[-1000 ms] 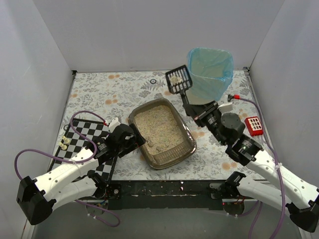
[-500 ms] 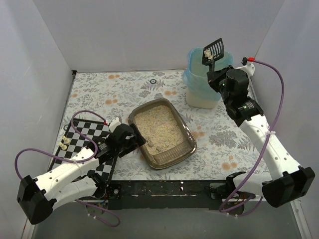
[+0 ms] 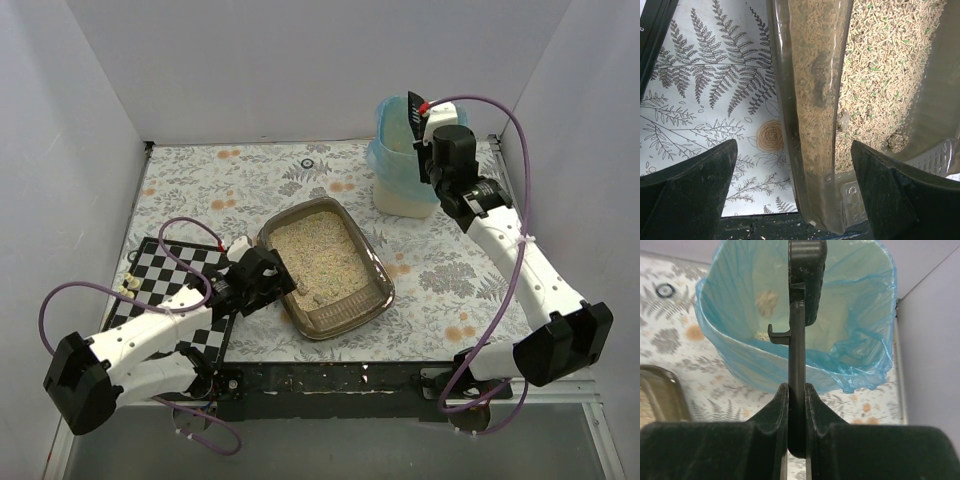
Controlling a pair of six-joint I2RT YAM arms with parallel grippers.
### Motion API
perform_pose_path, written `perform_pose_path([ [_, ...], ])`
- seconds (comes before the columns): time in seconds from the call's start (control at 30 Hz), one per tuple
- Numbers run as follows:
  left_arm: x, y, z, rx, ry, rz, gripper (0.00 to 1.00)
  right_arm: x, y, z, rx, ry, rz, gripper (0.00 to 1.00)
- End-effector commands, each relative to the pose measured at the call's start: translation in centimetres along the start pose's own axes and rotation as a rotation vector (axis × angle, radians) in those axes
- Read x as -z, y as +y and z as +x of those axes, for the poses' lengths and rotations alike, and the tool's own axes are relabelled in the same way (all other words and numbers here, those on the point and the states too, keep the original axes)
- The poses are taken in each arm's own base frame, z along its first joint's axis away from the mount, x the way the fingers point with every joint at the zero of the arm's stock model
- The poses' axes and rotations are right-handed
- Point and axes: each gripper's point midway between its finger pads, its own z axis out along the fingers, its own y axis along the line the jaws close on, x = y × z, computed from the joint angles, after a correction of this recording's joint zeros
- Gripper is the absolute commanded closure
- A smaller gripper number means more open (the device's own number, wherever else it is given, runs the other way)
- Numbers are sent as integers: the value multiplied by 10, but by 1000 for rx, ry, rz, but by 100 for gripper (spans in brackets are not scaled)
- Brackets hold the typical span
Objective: Clean the litter box
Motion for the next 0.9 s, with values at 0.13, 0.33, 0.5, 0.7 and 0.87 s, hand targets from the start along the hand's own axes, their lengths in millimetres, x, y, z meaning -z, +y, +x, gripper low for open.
perform_pose_path([
  [0.13, -3, -31, -9, 4, -6, 39, 2, 29, -22, -28, 452, -167, 26, 99],
  [0.33, -17, -33, -9, -3, 2, 13, 2, 62, -14, -43, 610, -328, -64, 99],
  [0.5, -30, -26, -3, -25, 25, -30, 2, 63, -45, -48, 633, -313, 120, 99],
  [0.7, -42, -26, -5, -136, 34, -36, 15, 62, -65, -53, 520, -289, 253, 99],
  [0.87, -50, -27, -8, -253, 33, -28, 34, 69, -65, -50, 338, -277, 239, 99],
])
